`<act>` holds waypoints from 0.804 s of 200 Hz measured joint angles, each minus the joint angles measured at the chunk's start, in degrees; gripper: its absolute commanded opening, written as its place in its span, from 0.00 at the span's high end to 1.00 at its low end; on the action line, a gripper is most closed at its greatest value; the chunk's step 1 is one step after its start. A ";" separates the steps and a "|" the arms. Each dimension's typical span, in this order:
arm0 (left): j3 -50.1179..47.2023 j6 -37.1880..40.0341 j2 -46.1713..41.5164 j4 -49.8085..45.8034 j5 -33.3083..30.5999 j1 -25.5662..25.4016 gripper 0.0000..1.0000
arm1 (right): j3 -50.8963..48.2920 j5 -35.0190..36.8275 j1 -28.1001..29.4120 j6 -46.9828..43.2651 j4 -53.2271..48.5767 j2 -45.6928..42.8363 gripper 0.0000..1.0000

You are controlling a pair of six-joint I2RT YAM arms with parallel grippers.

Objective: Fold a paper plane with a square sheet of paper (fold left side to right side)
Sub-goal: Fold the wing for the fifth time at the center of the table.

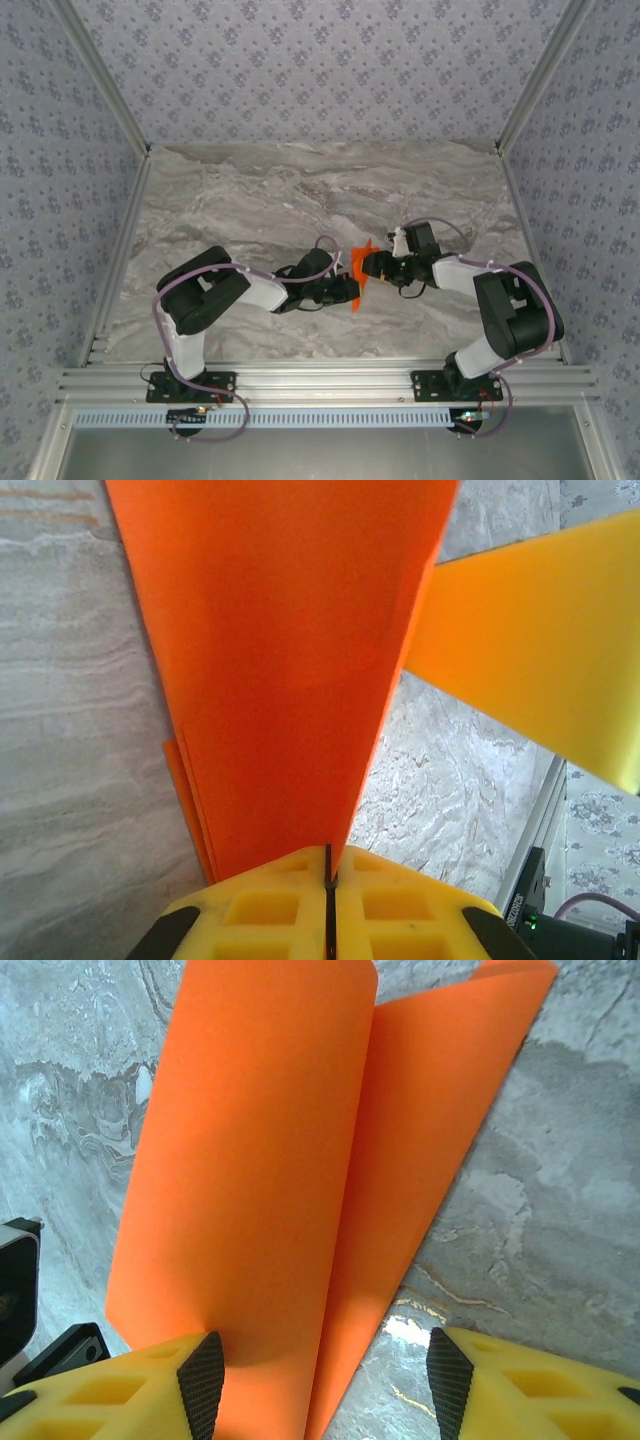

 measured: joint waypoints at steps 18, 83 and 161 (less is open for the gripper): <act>0.44 0.02 0.02 0.02 0.35 0.00 0.93 | 0.37 0.02 0.00 0.57 -0.26 0.37 0.40; 1.22 -0.24 0.55 0.00 0.74 0.00 0.79 | 3.06 0.48 0.00 1.42 -4.00 2.14 0.42; 1.16 0.66 -0.79 -1.70 0.76 0.68 0.64 | 5.53 0.72 0.00 1.40 -7.74 3.80 0.43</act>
